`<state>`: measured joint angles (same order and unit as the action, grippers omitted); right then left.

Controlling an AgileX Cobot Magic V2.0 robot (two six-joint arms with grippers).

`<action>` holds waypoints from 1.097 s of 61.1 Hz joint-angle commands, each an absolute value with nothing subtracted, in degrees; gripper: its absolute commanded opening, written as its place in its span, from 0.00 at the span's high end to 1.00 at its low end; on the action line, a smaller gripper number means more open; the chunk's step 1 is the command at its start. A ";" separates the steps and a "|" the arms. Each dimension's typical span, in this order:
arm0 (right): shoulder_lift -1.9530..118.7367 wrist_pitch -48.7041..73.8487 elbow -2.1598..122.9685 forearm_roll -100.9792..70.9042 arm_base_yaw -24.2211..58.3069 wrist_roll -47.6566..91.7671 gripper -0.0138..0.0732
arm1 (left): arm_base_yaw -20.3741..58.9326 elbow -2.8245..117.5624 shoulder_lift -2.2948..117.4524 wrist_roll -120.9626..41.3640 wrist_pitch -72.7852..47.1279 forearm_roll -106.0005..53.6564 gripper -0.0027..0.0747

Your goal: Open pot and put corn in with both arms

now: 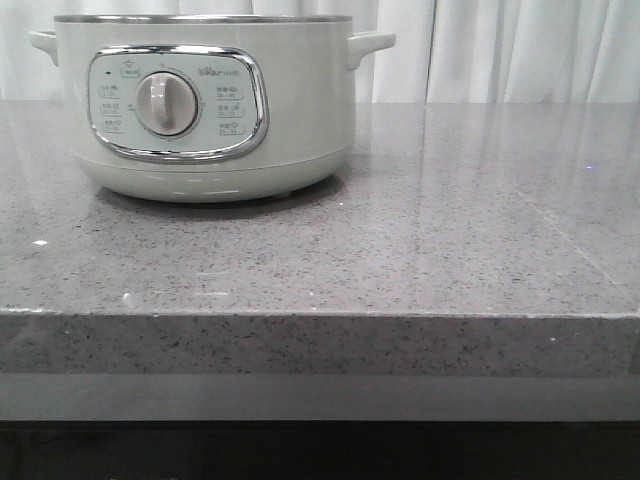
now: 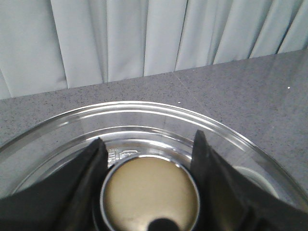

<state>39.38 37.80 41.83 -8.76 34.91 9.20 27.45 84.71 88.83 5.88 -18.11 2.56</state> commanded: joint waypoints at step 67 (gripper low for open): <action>39.26 33.61 43.36 -9.34 34.59 9.32 0.28 | 27.66 89.46 93.24 5.90 -9.07 7.44 0.63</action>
<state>39.38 37.71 41.83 -8.76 34.91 9.20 27.45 86.73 96.12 5.88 -15.82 6.93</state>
